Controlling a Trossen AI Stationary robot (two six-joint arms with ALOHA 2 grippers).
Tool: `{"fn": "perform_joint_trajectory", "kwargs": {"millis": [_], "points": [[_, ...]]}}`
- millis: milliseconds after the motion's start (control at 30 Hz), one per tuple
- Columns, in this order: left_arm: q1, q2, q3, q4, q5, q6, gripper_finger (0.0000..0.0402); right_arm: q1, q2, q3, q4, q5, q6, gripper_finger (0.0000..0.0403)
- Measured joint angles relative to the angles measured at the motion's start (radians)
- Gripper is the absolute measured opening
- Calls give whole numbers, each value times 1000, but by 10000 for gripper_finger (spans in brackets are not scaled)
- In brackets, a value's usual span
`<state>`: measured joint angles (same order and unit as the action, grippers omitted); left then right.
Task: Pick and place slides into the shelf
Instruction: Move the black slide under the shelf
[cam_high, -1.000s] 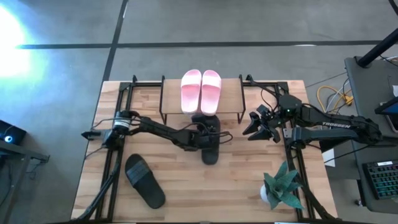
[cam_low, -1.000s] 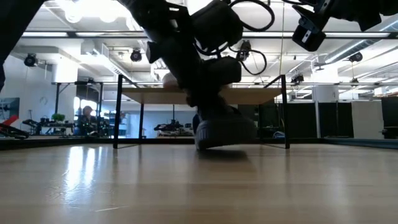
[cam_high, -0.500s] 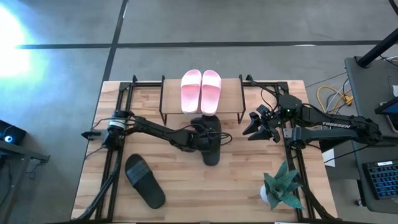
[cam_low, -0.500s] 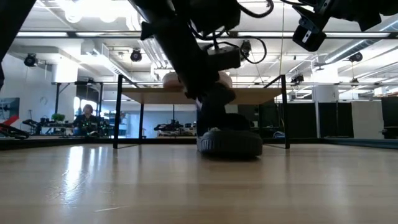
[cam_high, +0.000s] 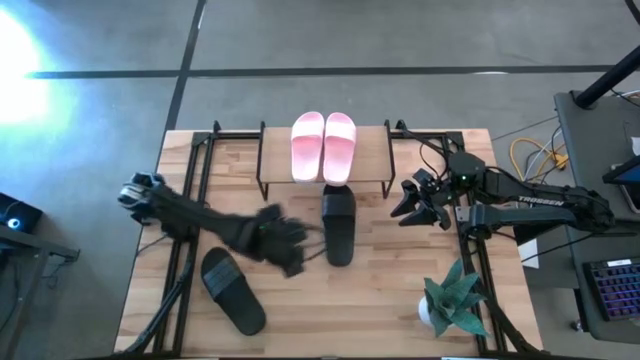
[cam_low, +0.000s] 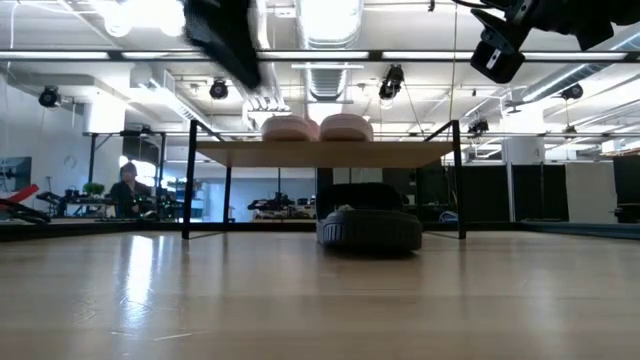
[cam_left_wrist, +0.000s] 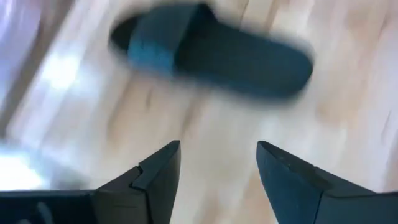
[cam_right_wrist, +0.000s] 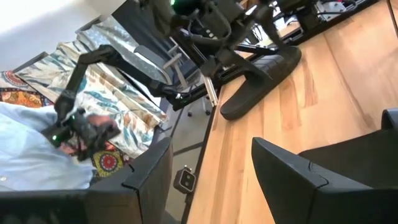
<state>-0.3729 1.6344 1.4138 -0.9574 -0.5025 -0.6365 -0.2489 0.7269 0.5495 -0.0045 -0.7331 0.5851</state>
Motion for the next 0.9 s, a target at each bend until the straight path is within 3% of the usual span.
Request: {"fn": "perform_joint_trajectory", "kwargs": {"millis": [200, 333, 533, 733, 900], "points": [[-255, -5, 6, -272, 24, -396, 173, 0, 0, 0, 0, 0, -36, 210], [-364, 82, 52, -363, 140, -617, 167, 0, 0, 0, 1, 0, -54, 210], [-418, 275, 220, -619, 383, -809, 166, 0, 2, 0, 0, 0, -70, 210], [-419, 379, 311, -609, 557, -902, 166, 0, 2, 0, 0, 0, -69, 210], [-419, 406, 325, -614, 590, -985, 166, 0, 5, 0, 1, 0, -55, 210]]}}
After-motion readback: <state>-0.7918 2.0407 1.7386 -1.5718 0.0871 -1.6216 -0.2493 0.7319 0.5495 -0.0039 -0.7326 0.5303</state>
